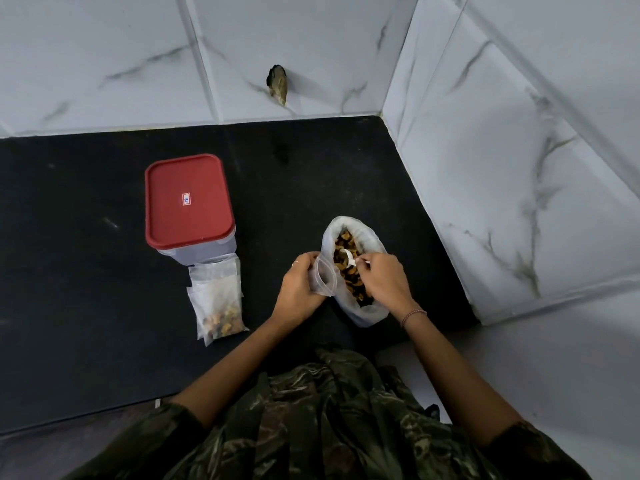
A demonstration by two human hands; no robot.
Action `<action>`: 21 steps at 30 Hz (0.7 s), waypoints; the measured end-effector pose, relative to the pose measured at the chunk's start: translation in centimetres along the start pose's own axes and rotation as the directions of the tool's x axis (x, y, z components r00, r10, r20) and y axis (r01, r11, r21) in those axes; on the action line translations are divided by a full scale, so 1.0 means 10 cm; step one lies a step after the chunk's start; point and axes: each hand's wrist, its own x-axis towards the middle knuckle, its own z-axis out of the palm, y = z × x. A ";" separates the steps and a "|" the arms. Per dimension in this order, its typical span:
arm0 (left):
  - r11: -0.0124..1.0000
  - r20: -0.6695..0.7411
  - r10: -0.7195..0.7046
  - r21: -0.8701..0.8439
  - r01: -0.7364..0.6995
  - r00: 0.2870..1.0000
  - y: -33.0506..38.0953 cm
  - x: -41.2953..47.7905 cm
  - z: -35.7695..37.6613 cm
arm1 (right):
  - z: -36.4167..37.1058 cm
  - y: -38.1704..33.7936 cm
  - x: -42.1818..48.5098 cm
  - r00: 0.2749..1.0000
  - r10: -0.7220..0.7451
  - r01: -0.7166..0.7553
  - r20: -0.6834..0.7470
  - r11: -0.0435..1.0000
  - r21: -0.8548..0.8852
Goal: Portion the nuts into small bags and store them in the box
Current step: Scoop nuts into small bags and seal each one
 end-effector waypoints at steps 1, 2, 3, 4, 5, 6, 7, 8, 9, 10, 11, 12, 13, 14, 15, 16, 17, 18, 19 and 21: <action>1.000 0.012 0.001 -0.002 -0.001 1.000 -0.01 0.01 -0.01 | -0.03 0.01 0.03 0.995 0.077 -0.083 0.062 0.991 0.104; 1.000 0.029 0.004 0.001 -0.004 1.000 0.00 0.01 -0.01 | -0.05 0.02 0.08 0.980 0.150 -0.176 0.134 0.963 0.206; 1.000 0.044 0.006 0.005 -0.006 0.999 0.00 0.01 -0.02 | -0.05 0.03 0.12 0.954 0.222 -0.277 0.202 0.909 0.310; 1.000 0.052 0.006 0.002 -0.006 0.999 0.01 0.00 -0.02 | -0.05 0.02 0.14 0.920 0.292 -0.380 0.262 0.830 0.408; 1.000 0.053 0.002 -0.006 -0.001 0.999 0.01 0.00 -0.02 | -0.04 0.00 0.15 0.882 0.350 -0.467 0.314 0.733 0.495; 1.000 0.052 -0.004 -0.013 0.005 0.999 0.01 -0.01 -0.01 | -0.03 -0.03 0.15 0.849 0.389 -0.528 0.357 0.633 0.566; 1.000 0.053 -0.006 -0.019 0.007 0.999 0.01 -0.01 -0.02 | -0.01 -0.04 0.15 0.826 0.410 -0.563 0.387 0.552 0.616; 1.000 0.051 -0.007 -0.023 0.008 0.999 0.01 -0.01 -0.02 | 0.00 -0.06 0.13 0.809 0.421 -0.583 0.411 0.490 0.648; 1.000 0.050 -0.009 -0.024 0.010 0.999 0.00 -0.01 -0.03 | 0.02 -0.07 0.12 0.797 0.425 -0.596 0.429 0.438 0.673; 1.000 0.050 -0.008 -0.023 0.009 0.999 0.00 0.00 -0.04 | 0.02 -0.07 0.09 0.788 0.429 -0.603 0.442 0.389 0.697; 1.000 0.050 -0.008 -0.020 0.009 0.999 -0.01 0.00 -0.05 | 0.02 -0.07 0.07 0.782 0.436 -0.603 0.445 0.350 0.717; 1.000 0.045 -0.010 -0.022 0.011 0.999 -0.02 0.00 -0.06 | 0.02 -0.07 0.05 0.783 0.444 -0.595 0.435 0.330 0.733; 0.999 0.038 -0.013 -0.029 0.014 0.999 -0.03 0.01 -0.06 | 0.02 -0.06 0.03 0.790 0.452 -0.578 0.414 0.324 0.749; 0.999 0.032 -0.015 -0.035 0.016 0.999 -0.04 0.01 -0.07 | 0.01 -0.04 0.02 0.799 0.458 -0.558 0.389 0.324 0.764; 0.999 0.027 -0.014 -0.042 0.015 1.000 -0.04 0.01 -0.07 | 0.00 -0.03 0.00 0.810 0.461 -0.536 0.364 0.329 0.777; 0.999 0.022 -0.010 -0.048 0.011 1.000 -0.04 0.00 -0.07 | -0.01 -0.01 -0.01 0.819 0.461 -0.517 0.343 0.332 0.789; 0.999 0.020 -0.006 -0.051 0.007 1.000 -0.04 0.00 -0.07 | -0.03 0.00 -0.03 0.826 0.458 -0.501 0.330 0.326 0.802; 0.999 0.018 0.000 -0.047 0.001 1.000 -0.02 0.00 -0.07 | -0.05 0.02 -0.04 0.831 0.451 -0.487 0.325 0.310 0.816; 0.999 0.011 0.005 -0.038 -0.004 1.000 0.00 -0.01 -0.08 | -0.06 0.03 -0.06 0.835 0.444 -0.476 0.324 0.287 0.832; 1.000 -0.010 0.011 -0.017 -0.012 1.000 0.04 -0.01 -0.09 | -0.08 0.07 -0.11 0.844 0.426 -0.458 0.326 0.255 0.851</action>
